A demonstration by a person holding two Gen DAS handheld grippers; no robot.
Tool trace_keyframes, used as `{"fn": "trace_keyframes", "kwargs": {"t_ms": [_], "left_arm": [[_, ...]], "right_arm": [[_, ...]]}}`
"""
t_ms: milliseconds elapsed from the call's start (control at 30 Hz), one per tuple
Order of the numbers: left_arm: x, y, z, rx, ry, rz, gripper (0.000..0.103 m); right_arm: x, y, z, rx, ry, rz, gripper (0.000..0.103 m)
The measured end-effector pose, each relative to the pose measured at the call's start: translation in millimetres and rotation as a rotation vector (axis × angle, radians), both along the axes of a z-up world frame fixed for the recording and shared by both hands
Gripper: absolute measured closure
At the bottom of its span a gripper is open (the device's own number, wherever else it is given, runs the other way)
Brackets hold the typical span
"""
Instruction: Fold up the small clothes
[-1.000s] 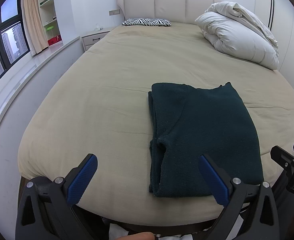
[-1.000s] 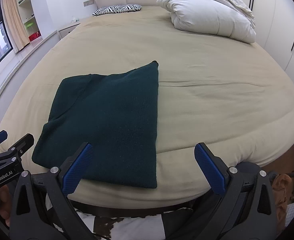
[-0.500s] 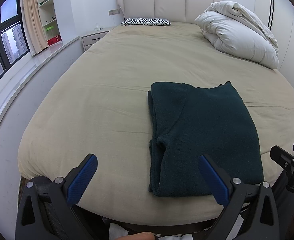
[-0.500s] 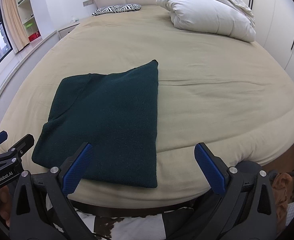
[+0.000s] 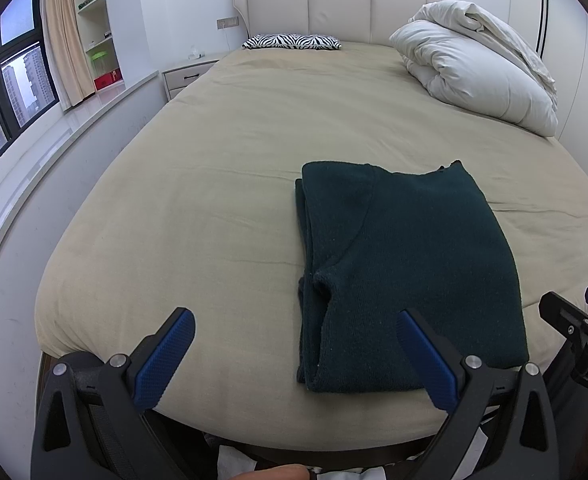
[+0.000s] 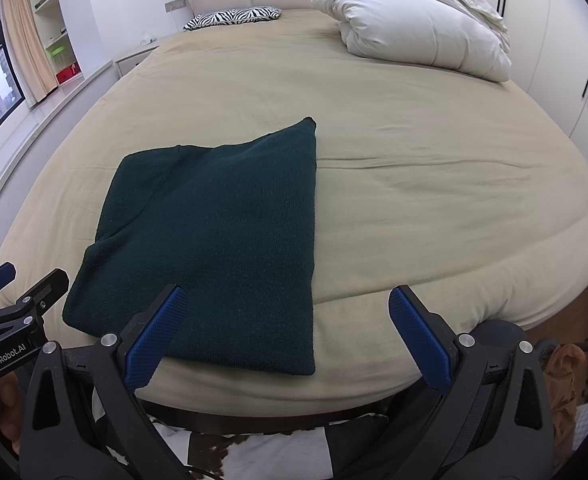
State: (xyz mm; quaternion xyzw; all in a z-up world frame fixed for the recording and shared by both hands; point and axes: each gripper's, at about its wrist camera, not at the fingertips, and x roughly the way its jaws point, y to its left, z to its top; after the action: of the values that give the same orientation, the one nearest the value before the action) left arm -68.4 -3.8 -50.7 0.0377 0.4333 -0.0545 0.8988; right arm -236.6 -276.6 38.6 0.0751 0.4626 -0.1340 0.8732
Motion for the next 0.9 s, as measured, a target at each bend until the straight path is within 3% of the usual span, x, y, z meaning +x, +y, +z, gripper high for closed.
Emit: {"fn": "trace_keyframes", "kwargs": {"t_ms": [900], "left_arm": [[-3.1,1.6,-2.0,0.002,0.002,-0.003,0.0]], "right_arm": [[-0.8,-0.7,-1.0,0.002,0.001,0.0,0.0]]}}
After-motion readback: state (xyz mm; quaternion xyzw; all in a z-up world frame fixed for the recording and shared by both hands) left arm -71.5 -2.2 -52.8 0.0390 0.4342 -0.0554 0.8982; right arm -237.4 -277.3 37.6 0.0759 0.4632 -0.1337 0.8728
